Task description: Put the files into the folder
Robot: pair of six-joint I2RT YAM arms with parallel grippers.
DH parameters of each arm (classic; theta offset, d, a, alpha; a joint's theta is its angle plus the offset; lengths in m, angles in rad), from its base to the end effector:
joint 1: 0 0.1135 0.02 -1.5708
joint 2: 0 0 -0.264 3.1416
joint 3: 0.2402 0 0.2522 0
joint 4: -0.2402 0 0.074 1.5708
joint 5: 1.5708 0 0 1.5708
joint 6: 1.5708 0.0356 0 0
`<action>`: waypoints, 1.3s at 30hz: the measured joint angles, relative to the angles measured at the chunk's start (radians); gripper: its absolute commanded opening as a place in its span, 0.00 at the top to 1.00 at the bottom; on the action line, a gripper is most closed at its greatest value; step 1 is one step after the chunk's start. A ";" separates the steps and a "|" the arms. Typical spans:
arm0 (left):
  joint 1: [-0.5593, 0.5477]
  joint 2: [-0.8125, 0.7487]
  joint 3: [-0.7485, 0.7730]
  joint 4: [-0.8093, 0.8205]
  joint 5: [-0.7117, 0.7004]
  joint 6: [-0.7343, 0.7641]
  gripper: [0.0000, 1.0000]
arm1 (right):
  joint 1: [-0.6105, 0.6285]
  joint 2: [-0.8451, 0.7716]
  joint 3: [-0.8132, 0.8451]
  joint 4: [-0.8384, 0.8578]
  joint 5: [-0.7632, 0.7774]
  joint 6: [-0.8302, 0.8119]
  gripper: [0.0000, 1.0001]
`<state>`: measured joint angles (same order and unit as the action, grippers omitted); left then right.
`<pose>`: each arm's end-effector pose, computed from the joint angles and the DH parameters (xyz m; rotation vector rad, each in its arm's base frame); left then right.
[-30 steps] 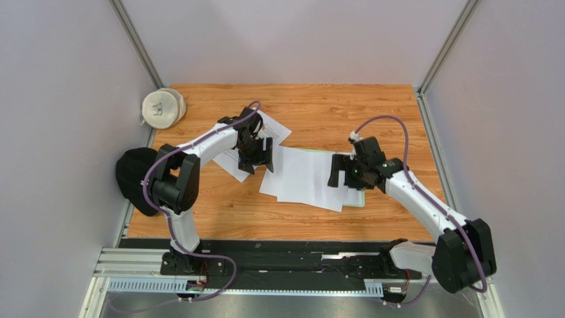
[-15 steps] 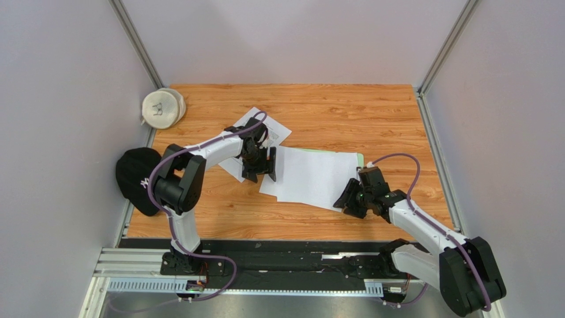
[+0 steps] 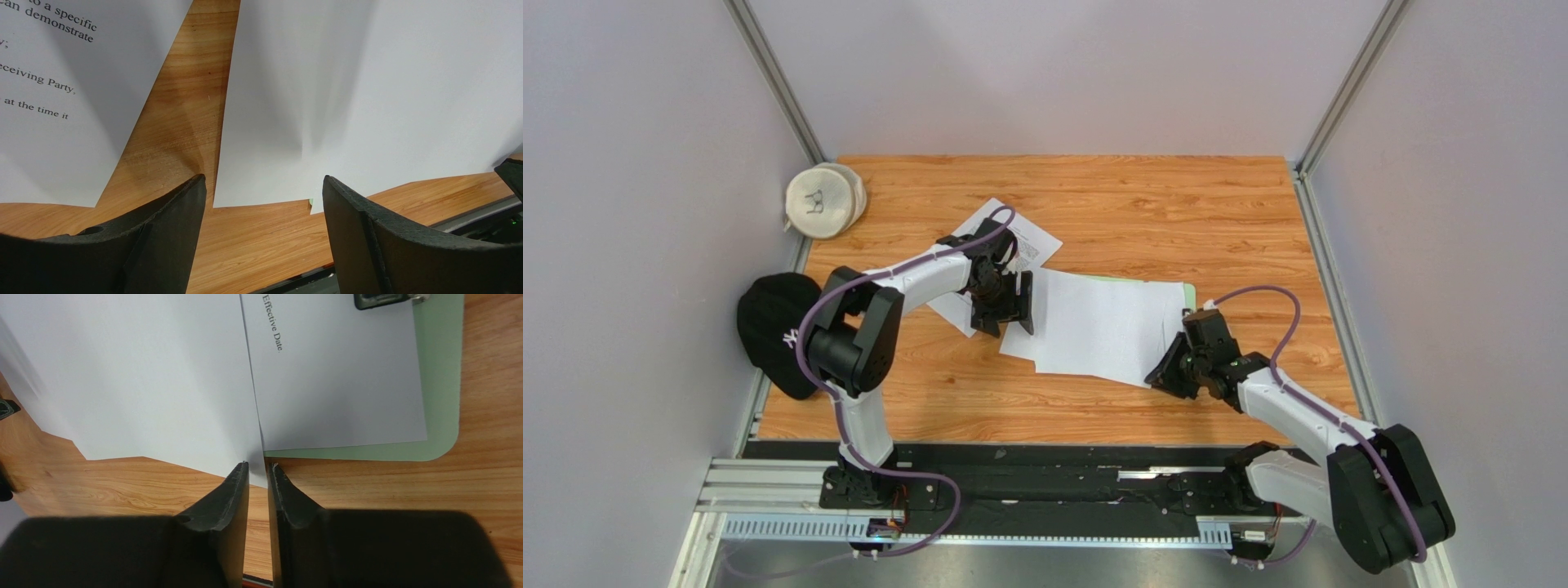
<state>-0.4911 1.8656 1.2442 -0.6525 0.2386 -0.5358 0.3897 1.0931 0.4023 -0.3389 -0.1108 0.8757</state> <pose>0.3158 -0.1784 0.1684 -0.0131 2.9549 -0.5255 0.1669 0.0728 0.1444 0.6124 2.6437 0.5664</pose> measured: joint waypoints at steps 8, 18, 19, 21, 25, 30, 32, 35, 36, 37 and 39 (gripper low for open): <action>0.000 -0.017 0.000 0.000 0.007 0.000 0.22 | 0.000 -0.013 -0.002 -0.015 0.040 -0.010 1.00; 0.000 -0.027 0.054 -0.063 -0.093 0.007 0.21 | -0.005 -0.005 0.079 -0.098 0.042 -0.106 0.50; 0.000 -0.013 0.081 -0.076 -0.112 0.010 0.20 | -0.005 0.007 0.111 -0.117 0.043 -0.139 0.43; 0.001 0.006 0.108 -0.072 -0.121 0.016 0.17 | -0.007 0.039 0.180 -0.145 0.050 -0.195 0.38; 0.002 0.023 0.113 -0.051 -0.116 0.022 0.15 | -0.012 0.093 0.287 -0.180 0.048 -0.283 0.32; 0.002 0.063 0.115 -0.042 -0.108 0.018 0.15 | -0.046 0.097 0.333 -0.199 0.023 -0.331 0.32; 0.002 0.074 0.110 -0.037 -0.100 0.010 0.15 | -0.072 0.097 0.335 -0.204 0.012 -0.343 0.32; 0.002 0.076 0.102 -0.032 -0.080 -0.014 0.17 | -0.125 0.097 0.335 -0.206 -0.005 -0.358 0.33; 0.002 0.076 0.098 -0.027 -0.071 -0.028 0.18 | -0.140 0.097 0.335 -0.207 -0.009 -0.364 0.33; 0.002 0.076 0.094 -0.022 -0.061 -0.038 0.18 | -0.157 0.097 0.335 -0.209 -0.014 -0.371 0.33; 0.002 0.071 0.079 -0.005 -0.037 -0.065 0.18 | -0.181 0.097 0.335 -0.212 -0.023 -0.381 0.33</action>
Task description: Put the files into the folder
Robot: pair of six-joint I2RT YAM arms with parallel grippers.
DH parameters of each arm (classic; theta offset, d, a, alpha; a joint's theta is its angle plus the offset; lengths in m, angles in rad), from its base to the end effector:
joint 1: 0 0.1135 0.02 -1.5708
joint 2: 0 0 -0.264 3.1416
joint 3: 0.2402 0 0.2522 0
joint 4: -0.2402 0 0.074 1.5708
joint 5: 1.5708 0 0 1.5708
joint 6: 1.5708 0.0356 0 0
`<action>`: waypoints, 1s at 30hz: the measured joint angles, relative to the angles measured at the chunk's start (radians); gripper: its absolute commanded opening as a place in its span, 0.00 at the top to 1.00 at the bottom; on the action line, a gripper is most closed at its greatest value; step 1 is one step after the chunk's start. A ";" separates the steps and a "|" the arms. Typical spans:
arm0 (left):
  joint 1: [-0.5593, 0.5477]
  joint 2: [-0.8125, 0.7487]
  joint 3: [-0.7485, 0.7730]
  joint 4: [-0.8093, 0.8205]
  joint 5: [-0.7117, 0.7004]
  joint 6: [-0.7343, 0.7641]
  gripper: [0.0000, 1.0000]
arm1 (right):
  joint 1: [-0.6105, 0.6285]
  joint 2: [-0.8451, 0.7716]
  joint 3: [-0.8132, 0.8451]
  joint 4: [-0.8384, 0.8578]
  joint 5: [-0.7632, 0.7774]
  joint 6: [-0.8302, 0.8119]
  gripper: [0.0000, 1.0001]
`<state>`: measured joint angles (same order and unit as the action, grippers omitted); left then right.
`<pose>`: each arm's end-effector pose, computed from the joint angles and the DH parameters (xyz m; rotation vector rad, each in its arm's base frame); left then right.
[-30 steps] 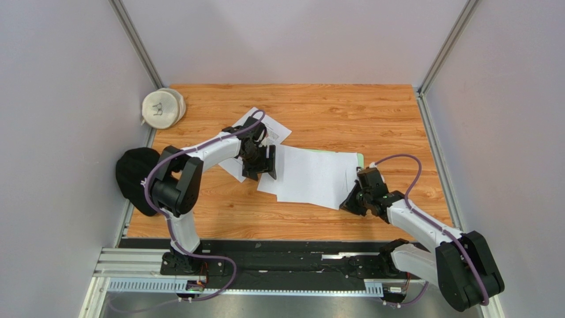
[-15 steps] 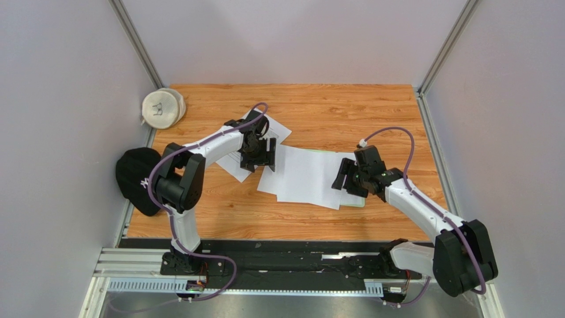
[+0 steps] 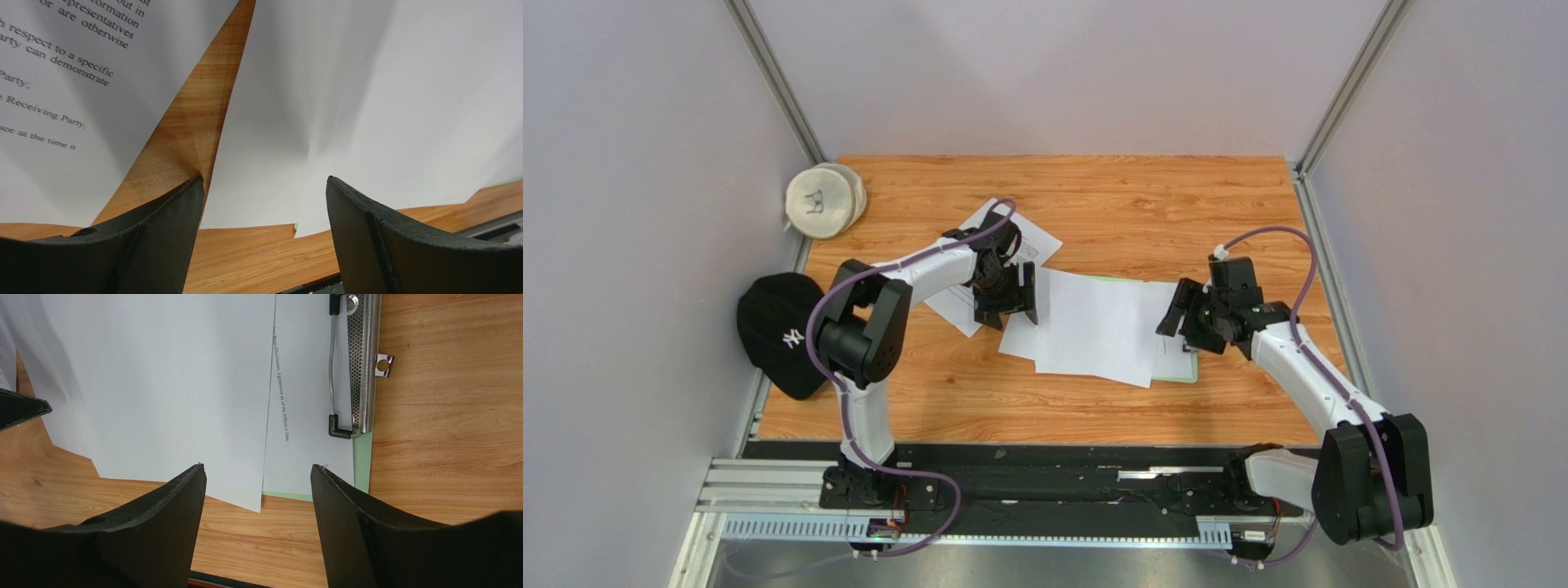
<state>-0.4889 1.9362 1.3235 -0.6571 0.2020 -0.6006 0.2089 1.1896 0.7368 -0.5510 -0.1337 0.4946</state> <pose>0.3335 -0.1855 0.1643 -0.1194 2.9472 -0.4874 0.2211 0.0517 0.2132 0.3227 2.6024 0.4280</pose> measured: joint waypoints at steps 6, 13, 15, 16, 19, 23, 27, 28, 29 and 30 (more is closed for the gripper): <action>-0.003 -0.051 -0.080 0.056 0.040 -0.079 0.18 | -0.042 0.002 -0.001 -0.010 -0.028 -0.028 0.33; -0.008 -0.111 -0.174 0.095 0.058 -0.171 0.20 | -0.042 0.116 -0.002 0.018 -0.090 -0.068 0.41; -0.008 -0.121 -0.189 0.106 0.063 -0.194 0.21 | -0.042 0.154 -0.003 0.031 -0.113 -0.075 0.42; -0.008 -0.123 -0.194 0.111 0.067 -0.203 0.20 | -0.042 0.168 -0.003 0.039 -0.122 -0.078 0.42; -0.010 -0.126 -0.206 0.124 0.084 -0.229 0.21 | -0.041 0.204 -0.003 0.065 -0.138 -0.086 0.46; -0.024 -0.127 -0.212 0.138 0.101 -0.257 0.21 | -0.038 0.237 -0.003 0.086 -0.148 -0.093 0.48; -0.037 -0.127 -0.216 0.147 0.110 -0.274 0.21 | -0.034 0.257 -0.003 0.105 -0.151 -0.093 0.50; -0.039 -0.127 -0.216 0.148 0.111 -0.277 0.21 | -0.033 0.264 -0.001 0.107 -0.152 -0.093 0.50; -0.040 -0.127 -0.216 0.148 0.111 -0.277 0.21 | -0.033 0.269 0.002 0.108 -0.153 -0.093 0.50; -0.040 -0.127 -0.216 0.149 0.111 -0.278 0.21 | -0.033 0.272 0.004 0.108 -0.153 -0.093 0.50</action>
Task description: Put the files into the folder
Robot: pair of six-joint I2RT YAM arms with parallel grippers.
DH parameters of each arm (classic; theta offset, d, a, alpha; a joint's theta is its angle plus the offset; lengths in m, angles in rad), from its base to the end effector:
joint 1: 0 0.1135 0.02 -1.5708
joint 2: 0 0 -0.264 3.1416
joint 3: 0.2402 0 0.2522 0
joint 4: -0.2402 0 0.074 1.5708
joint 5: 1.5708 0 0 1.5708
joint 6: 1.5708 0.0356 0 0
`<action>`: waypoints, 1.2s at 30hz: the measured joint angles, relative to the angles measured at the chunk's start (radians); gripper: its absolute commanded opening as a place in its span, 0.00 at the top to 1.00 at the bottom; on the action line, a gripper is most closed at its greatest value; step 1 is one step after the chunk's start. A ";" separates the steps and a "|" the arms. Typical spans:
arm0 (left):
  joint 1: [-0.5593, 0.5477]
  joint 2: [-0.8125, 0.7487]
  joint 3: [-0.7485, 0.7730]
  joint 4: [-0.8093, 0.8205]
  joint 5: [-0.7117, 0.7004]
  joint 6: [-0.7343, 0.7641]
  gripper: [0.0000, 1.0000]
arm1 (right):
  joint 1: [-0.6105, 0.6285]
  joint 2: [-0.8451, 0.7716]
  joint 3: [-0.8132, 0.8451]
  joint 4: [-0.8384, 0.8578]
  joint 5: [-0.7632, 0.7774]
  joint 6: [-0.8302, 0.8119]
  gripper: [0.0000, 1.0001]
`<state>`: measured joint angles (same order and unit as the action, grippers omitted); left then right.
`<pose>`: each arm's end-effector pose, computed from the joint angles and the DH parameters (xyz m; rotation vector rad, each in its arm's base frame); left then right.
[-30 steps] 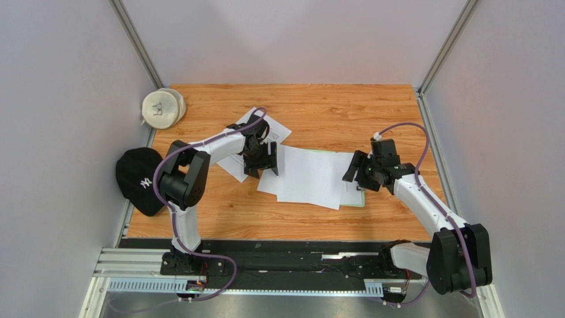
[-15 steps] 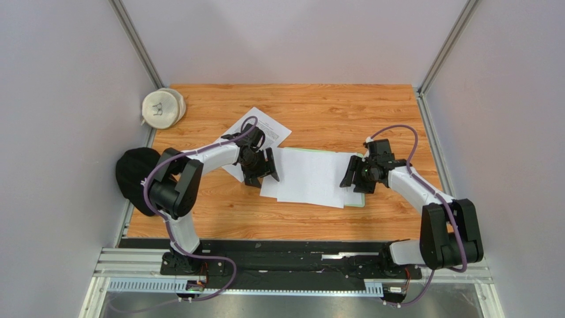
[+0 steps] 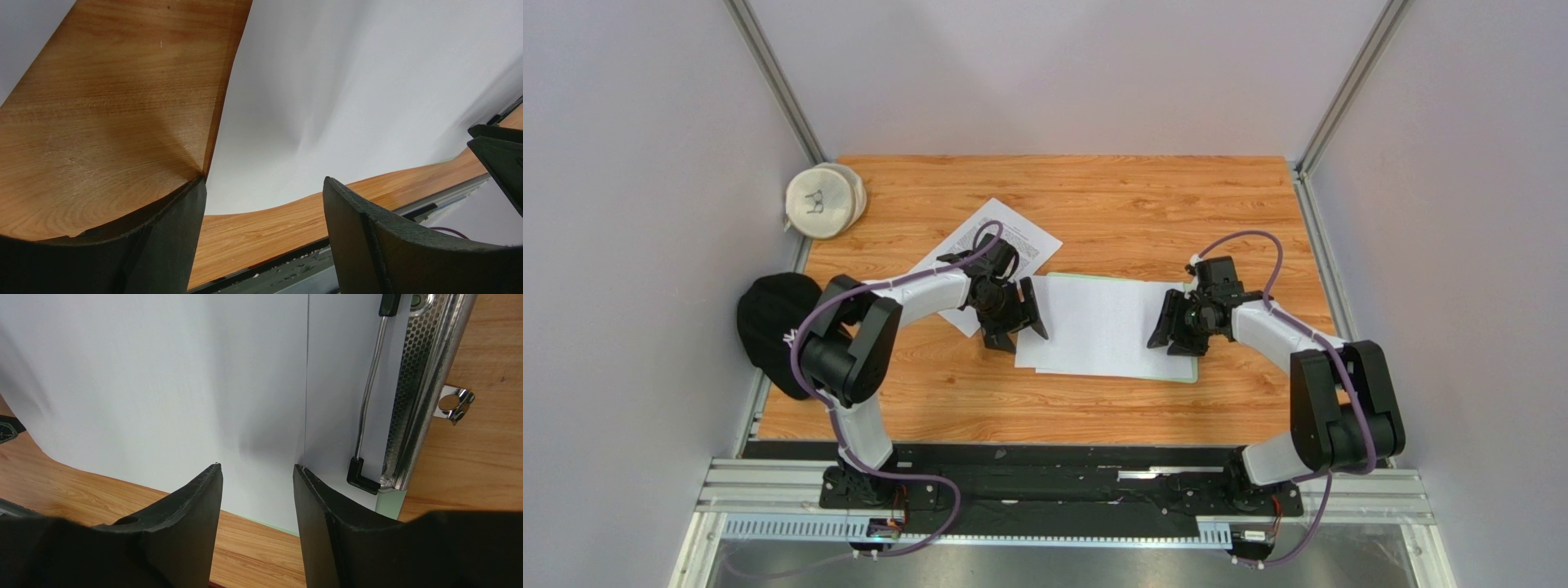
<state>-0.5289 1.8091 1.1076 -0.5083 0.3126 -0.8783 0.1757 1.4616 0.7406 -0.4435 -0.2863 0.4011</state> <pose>0.2934 -0.1842 0.1569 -0.4342 2.9541 -0.7110 0.2519 0.0549 0.1599 0.2309 2.7741 0.5475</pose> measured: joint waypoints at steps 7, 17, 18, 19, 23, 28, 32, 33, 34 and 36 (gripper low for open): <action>-0.002 0.000 0.000 0.004 0.001 -0.003 0.21 | 0.000 0.001 0.018 -0.004 0.016 -0.001 0.48; -0.016 0.000 0.000 0.003 0.008 -0.001 0.20 | 0.000 -0.082 0.018 -0.033 0.053 -0.001 0.44; -0.017 0.000 0.000 0.002 0.007 0.002 0.20 | 0.000 -0.084 0.018 -0.034 0.055 -0.002 0.44; -0.017 -0.001 0.000 -0.001 0.003 0.005 0.17 | 0.000 -0.085 0.019 -0.037 0.060 -0.003 0.44; -0.014 -0.019 0.013 -0.047 -0.028 0.031 0.12 | 0.000 -0.085 0.019 -0.039 0.073 -0.008 0.41; 0.018 -0.018 0.101 -0.089 -0.056 0.090 0.14 | 0.000 -0.080 0.019 -0.039 0.081 -0.014 0.40; 0.049 0.052 0.224 -0.095 -0.058 0.128 0.18 | 0.000 -0.074 0.019 -0.038 0.083 -0.014 0.40; 0.053 0.075 0.245 -0.088 -0.058 0.132 0.18 | 0.000 -0.074 0.019 -0.038 0.084 -0.014 0.40; 0.057 0.100 0.262 -0.080 -0.058 0.135 0.18 | 0.000 -0.074 0.019 -0.037 0.084 -0.014 0.40; 0.059 0.138 0.275 -0.074 -0.059 0.139 0.18 | 0.000 -0.074 0.019 -0.038 0.085 -0.014 0.40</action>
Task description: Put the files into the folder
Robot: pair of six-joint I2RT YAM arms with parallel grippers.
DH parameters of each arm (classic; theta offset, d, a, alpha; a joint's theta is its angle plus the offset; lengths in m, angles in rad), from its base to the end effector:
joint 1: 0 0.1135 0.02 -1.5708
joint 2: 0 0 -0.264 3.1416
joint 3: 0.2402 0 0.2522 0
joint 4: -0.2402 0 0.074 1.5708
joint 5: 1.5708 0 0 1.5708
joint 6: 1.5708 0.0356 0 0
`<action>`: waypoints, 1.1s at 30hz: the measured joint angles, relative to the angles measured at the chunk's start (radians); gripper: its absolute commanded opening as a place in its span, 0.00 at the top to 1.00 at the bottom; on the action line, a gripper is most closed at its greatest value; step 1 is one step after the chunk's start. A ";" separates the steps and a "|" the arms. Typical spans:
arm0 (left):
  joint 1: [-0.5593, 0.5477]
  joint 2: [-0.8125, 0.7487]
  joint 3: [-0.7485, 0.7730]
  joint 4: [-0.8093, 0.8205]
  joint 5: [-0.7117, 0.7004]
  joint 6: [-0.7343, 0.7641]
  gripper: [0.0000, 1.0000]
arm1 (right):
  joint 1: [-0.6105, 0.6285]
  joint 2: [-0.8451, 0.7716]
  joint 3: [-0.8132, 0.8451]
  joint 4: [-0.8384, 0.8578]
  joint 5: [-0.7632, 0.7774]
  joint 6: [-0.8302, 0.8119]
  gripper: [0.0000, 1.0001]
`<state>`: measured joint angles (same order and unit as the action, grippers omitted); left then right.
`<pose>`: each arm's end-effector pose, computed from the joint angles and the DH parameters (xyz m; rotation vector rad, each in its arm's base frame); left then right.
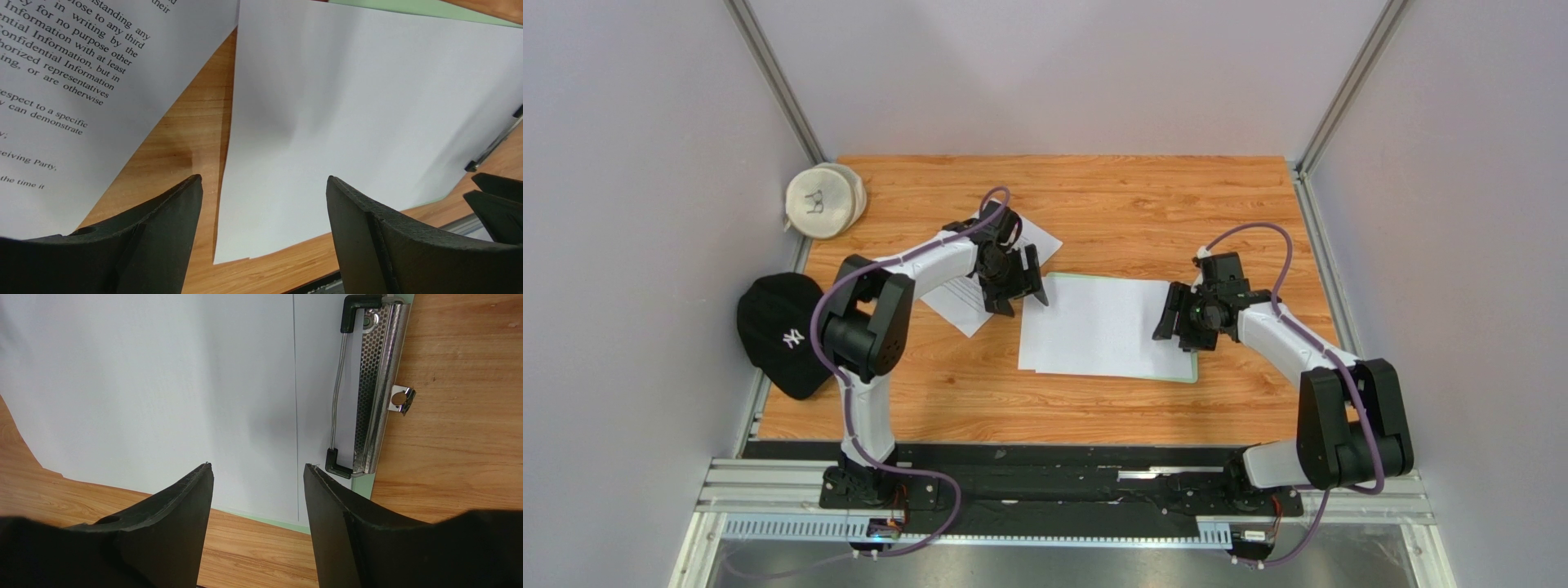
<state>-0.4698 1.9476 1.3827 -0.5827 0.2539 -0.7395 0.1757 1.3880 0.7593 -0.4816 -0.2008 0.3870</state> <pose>0.3532 -0.1894 0.1796 -0.3073 2.8497 -0.6508 0.2487 0.0514 0.1800 0.2231 2.7126 0.4404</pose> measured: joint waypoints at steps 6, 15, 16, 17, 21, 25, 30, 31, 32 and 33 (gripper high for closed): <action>-0.002 0.048 0.023 -0.015 -0.009 0.011 0.18 | 0.000 0.000 0.000 0.000 0.009 -0.003 0.38; -0.033 0.065 0.040 -0.006 -0.001 0.011 0.19 | 0.000 0.000 -0.009 -0.002 0.031 -0.003 0.37; -0.039 0.066 0.040 -0.005 0.000 0.010 0.19 | 0.000 0.000 -0.009 -0.004 0.040 -0.003 0.37; -0.044 0.067 0.042 -0.004 0.000 0.010 0.19 | 0.000 0.000 -0.008 -0.007 0.049 -0.003 0.37; -0.054 0.072 0.050 -0.003 0.001 0.009 0.19 | 0.000 -0.003 -0.006 -0.037 0.085 -0.003 0.36; -0.056 0.074 0.053 -0.003 0.005 0.009 0.20 | -0.003 -0.004 0.013 -0.063 0.114 -0.003 0.36; -0.059 0.078 0.058 -0.005 0.007 0.009 0.20 | -0.010 -0.004 0.042 -0.070 0.129 -0.003 0.36; -0.060 0.082 0.064 -0.005 0.007 0.009 0.20 | -0.011 -0.004 0.045 -0.070 0.130 -0.003 0.36; -0.060 0.086 0.069 -0.004 0.009 0.009 0.20 | -0.011 -0.003 0.047 -0.070 0.130 -0.003 0.36; -0.060 0.089 0.073 -0.004 0.011 0.009 0.19 | -0.011 -0.002 0.050 -0.071 0.131 -0.003 0.36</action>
<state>-0.5301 2.0365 1.4559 -0.5869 0.2646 -0.7303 0.1650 1.3861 0.8093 -0.5522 -0.0700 0.3836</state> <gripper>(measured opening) 0.806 0.638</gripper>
